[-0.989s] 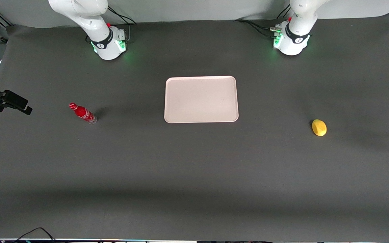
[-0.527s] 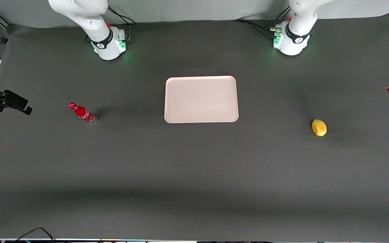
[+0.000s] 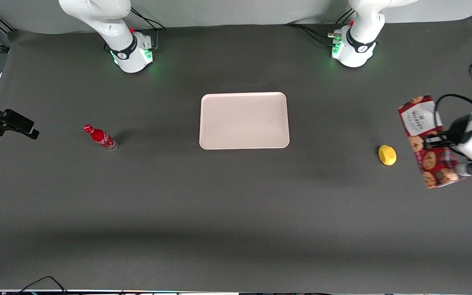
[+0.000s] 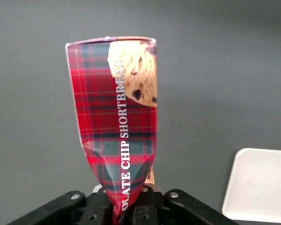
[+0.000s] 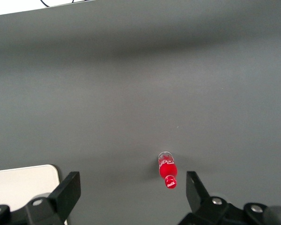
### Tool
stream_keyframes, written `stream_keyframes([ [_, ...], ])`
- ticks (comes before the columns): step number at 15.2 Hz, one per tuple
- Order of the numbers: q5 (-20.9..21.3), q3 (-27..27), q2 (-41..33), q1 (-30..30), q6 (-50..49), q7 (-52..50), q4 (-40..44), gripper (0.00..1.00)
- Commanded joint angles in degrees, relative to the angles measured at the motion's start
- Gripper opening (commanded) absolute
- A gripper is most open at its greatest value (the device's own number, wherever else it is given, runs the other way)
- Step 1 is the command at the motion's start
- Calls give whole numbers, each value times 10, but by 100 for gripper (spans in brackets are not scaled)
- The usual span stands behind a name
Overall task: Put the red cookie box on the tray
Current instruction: 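Carry the box with the left gripper over to the pink tray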
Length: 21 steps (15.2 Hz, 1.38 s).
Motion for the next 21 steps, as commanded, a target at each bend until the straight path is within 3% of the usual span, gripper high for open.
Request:
stream_keyframes([
  [1, -5, -46, -12, -6, -25, -14, -8, 0],
  [10, -6, -231, -31, -24, -17, -242, -61, 0],
  [16, -1, -312, -102, -39, 167, -283, -240, 0],
  [21, 21, -359, -101, -44, 294, -361, -352, 0],
])
